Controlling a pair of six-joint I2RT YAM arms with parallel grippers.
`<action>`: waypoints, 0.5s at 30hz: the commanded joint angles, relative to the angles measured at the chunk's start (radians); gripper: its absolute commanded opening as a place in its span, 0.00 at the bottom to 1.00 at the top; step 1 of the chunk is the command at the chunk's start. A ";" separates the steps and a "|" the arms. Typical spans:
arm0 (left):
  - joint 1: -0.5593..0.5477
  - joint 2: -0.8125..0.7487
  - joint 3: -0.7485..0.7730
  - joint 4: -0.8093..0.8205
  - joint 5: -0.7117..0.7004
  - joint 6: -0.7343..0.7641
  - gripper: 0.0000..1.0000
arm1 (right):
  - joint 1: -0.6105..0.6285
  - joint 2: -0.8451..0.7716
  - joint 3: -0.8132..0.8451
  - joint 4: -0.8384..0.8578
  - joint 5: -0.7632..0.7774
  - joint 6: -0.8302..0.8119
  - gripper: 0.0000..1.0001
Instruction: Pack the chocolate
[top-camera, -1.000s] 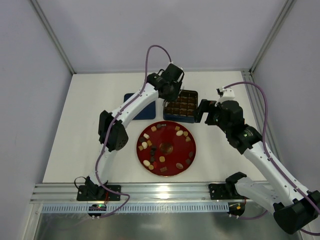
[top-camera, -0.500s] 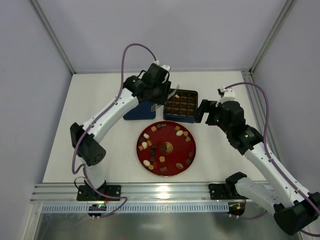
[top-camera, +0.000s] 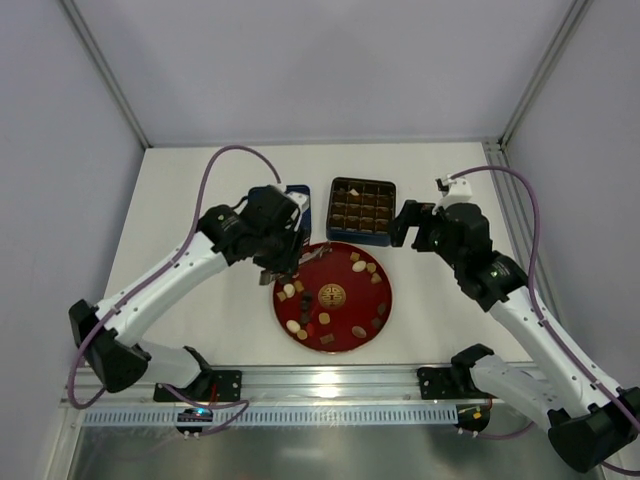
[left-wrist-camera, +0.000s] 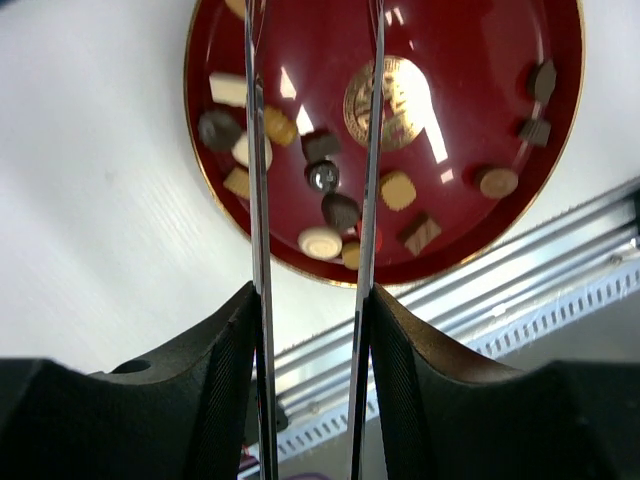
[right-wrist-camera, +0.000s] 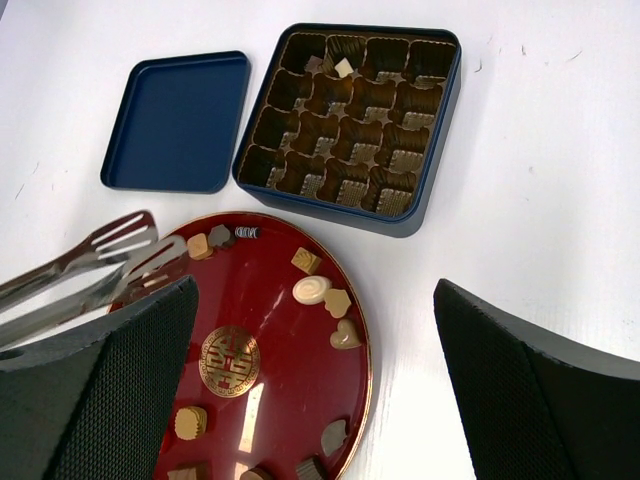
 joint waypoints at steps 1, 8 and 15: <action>-0.021 -0.100 -0.048 -0.050 0.036 -0.010 0.46 | -0.004 -0.003 -0.006 0.031 0.001 -0.009 1.00; -0.075 -0.153 -0.136 -0.105 0.036 -0.026 0.47 | -0.004 0.011 -0.023 0.046 -0.013 0.007 1.00; -0.110 -0.144 -0.154 -0.139 0.035 -0.032 0.46 | -0.004 0.011 -0.021 0.042 -0.005 0.004 1.00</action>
